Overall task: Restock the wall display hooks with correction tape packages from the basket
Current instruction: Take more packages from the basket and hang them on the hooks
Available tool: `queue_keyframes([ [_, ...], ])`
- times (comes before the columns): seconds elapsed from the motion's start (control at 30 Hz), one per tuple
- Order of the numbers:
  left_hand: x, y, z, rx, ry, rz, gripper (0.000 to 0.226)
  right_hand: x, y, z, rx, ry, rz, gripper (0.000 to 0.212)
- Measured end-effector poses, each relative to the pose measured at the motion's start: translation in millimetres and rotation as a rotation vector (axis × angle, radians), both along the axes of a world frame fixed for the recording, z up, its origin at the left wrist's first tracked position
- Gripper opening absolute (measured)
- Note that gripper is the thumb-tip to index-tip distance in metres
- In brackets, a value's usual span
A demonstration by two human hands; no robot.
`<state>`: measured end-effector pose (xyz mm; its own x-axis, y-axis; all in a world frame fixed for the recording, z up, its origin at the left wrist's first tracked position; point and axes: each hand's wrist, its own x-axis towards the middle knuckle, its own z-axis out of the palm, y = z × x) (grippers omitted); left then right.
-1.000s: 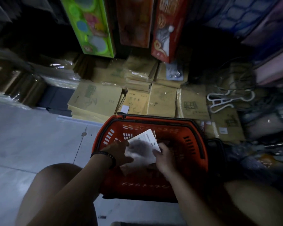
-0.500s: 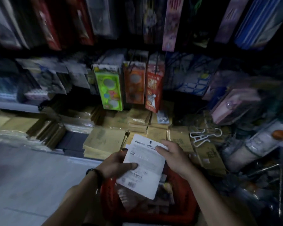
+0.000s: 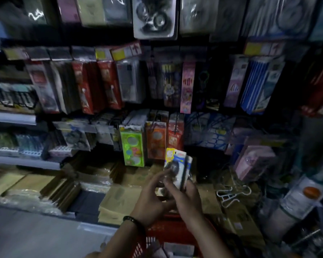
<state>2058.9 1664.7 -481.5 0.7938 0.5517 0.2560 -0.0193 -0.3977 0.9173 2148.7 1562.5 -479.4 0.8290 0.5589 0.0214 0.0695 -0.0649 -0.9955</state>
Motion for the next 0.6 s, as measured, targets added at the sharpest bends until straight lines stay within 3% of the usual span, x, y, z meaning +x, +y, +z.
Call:
queue_keyframes([
  [0.1, -4.7, 10.9, 22.2, -0.032, 0.001, -0.082, 0.067, 14.9, -0.5, 16.6, 0.133, 0.102, -0.009, 0.013],
  [0.17, -4.4, 21.9, 40.3, -0.030, -0.060, 0.027, 0.049, 26.0, -3.3, 32.7, 0.188, 0.109, -0.013, 0.016],
  [0.23, -3.7, 32.3, 57.8, -0.015, -0.082, 0.178, 0.050, 33.0, -5.1, 52.9, 0.222, 0.045, 0.034, 0.029],
  [0.33, -4.1, 42.6, 82.3, -0.405, -0.063, -0.039, 0.048, 35.8, -4.0, 83.7, 0.287, 0.130, 0.173, 0.039],
  [0.43, -9.0, 45.2, 95.2, -0.759, -0.067, -0.244, 0.052, 37.7, -1.9, 109.1, 0.266, 0.150, 0.254, 0.033],
  [0.53, -10.2, 46.7, 105.9, -0.750, -0.131, -0.236, 0.061, 43.2, -3.4, 129.5, 0.147, -0.055, 0.224, 0.024],
  [0.6, -8.8, 49.9, 118.1, -0.715, -0.152, -0.211, 0.059, 48.1, -2.2, 141.4, 0.046, -0.163, 0.164, 0.035],
])
